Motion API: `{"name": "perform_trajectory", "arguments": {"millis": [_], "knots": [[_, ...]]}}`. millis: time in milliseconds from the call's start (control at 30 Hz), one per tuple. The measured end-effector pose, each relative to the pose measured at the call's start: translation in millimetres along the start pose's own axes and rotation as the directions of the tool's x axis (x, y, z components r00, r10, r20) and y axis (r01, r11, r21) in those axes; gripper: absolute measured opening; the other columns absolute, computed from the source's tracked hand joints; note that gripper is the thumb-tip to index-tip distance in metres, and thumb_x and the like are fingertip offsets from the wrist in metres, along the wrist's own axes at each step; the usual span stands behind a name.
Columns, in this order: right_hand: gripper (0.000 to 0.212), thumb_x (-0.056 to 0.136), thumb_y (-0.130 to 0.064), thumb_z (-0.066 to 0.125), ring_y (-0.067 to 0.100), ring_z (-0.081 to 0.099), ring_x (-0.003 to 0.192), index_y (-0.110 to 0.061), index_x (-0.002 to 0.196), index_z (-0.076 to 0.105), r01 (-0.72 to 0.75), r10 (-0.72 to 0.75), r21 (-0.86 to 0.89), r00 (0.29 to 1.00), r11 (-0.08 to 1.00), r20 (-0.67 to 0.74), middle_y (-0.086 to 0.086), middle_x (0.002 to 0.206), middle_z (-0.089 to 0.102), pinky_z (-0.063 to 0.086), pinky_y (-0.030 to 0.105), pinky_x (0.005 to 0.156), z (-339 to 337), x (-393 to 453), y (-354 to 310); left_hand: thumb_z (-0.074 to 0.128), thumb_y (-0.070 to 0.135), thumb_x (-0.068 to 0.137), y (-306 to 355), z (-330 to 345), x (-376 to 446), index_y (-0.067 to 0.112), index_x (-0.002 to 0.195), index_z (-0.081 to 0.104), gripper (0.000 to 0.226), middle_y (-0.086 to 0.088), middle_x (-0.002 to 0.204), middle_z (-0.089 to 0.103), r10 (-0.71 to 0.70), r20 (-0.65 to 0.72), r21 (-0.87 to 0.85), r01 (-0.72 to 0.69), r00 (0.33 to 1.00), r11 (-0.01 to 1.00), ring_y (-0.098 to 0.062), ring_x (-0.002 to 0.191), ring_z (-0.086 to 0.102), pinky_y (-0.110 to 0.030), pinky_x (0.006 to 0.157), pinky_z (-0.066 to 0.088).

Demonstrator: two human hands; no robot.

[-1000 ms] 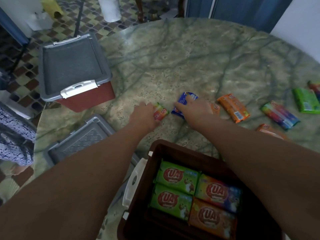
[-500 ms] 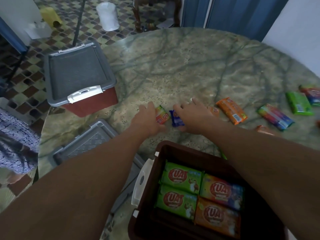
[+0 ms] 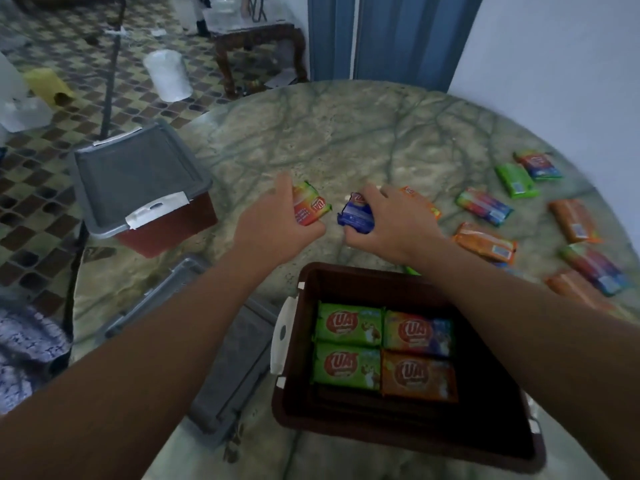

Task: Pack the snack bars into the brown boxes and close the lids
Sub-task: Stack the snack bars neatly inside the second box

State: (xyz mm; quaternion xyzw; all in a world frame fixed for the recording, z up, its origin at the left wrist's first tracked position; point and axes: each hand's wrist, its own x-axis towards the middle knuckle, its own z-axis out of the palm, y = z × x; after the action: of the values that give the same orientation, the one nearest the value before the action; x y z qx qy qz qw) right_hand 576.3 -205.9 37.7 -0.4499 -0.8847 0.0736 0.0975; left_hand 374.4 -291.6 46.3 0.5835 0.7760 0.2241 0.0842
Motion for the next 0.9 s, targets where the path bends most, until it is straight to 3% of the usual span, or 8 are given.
{"name": "perform_trajectory", "arguments": {"millis": [100,200,300,433,567,667,900], "knots": [[0.064,0.081,-0.069,0.056,0.026,0.059,0.098,-0.026,0.127,0.048,-0.035,0.038,0.054,0.998,0.998,-0.058,0.000,0.115,0.054,0.046,0.036,0.072,-10,-41,2,0.071,0.057,0.071,22,-6,-25,0.028,0.107,0.035,0.059,0.005,0.087,0.054,0.099,0.015,0.015,-0.100,0.995,0.995,-0.014,0.069,0.055,-0.032,0.057,0.038],[0.071,0.081,-0.071,0.057,0.028,0.062,0.096,-0.028,0.136,0.043,-0.098,0.103,0.073,0.992,0.992,-0.066,-0.001,0.120,0.054,0.051,0.038,0.070,-15,-89,4,0.073,0.058,0.070,37,-2,-56,0.032,0.105,0.030,0.061,0.006,0.094,0.051,0.206,0.076,0.037,-0.209,0.976,0.977,-0.016,0.073,0.054,-0.031,0.057,0.034],[0.072,0.080,-0.072,0.057,0.025,0.062,0.095,-0.029,0.136,0.043,-0.148,0.151,0.089,0.988,0.985,-0.033,-0.003,0.114,0.053,0.050,0.038,0.070,-10,-138,7,0.071,0.060,0.070,46,9,-88,0.028,0.116,0.037,0.066,0.006,0.103,0.051,0.311,0.138,0.040,-0.319,0.940,0.947,-0.018,0.082,0.054,-0.034,0.064,0.042],[0.077,0.080,-0.069,0.063,0.019,0.061,0.103,-0.029,0.142,0.039,-0.214,0.207,0.066,0.973,0.975,0.102,-0.006,0.122,0.049,0.047,0.032,0.073,11,-181,16,0.072,0.059,0.073,46,34,-124,0.026,0.126,0.039,0.071,0.005,0.110,0.051,0.397,0.240,0.076,-0.425,0.886,0.902,-0.019,0.095,0.057,-0.038,0.076,0.049],[0.078,0.077,-0.068,0.068,0.022,0.059,0.104,-0.032,0.139,0.036,-0.120,0.114,0.012,0.967,0.993,0.227,-0.003,0.121,0.047,0.050,0.035,0.076,28,-184,19,0.072,0.060,0.074,41,65,-139,0.027,0.133,0.036,0.078,0.002,0.120,0.047,0.406,0.402,0.158,-0.499,0.820,0.852,-0.022,0.106,0.050,-0.040,0.086,0.048],[0.077,0.078,-0.067,0.068,0.024,0.057,0.108,-0.030,0.136,0.035,-0.095,0.094,-0.012,0.950,0.995,0.297,0.000,0.124,0.046,0.052,0.038,0.080,34,-182,20,0.076,0.056,0.074,37,81,-141,0.023,0.134,0.040,0.077,-0.002,0.126,0.047,0.346,0.490,0.122,-0.456,0.800,0.882,-0.024,0.114,0.051,-0.039,0.091,0.049],[0.075,0.079,-0.056,0.075,0.030,0.057,0.109,-0.022,0.131,0.033,-0.033,0.036,-0.013,0.934,0.999,0.354,0.007,0.125,0.046,0.050,0.041,0.076,47,-184,23,0.078,0.050,0.072,36,90,-139,0.022,0.137,0.042,0.080,-0.005,0.129,0.044,0.280,0.549,0.218,-0.458,0.787,0.862,-0.024,0.116,0.042,-0.037,0.098,0.042]]}}
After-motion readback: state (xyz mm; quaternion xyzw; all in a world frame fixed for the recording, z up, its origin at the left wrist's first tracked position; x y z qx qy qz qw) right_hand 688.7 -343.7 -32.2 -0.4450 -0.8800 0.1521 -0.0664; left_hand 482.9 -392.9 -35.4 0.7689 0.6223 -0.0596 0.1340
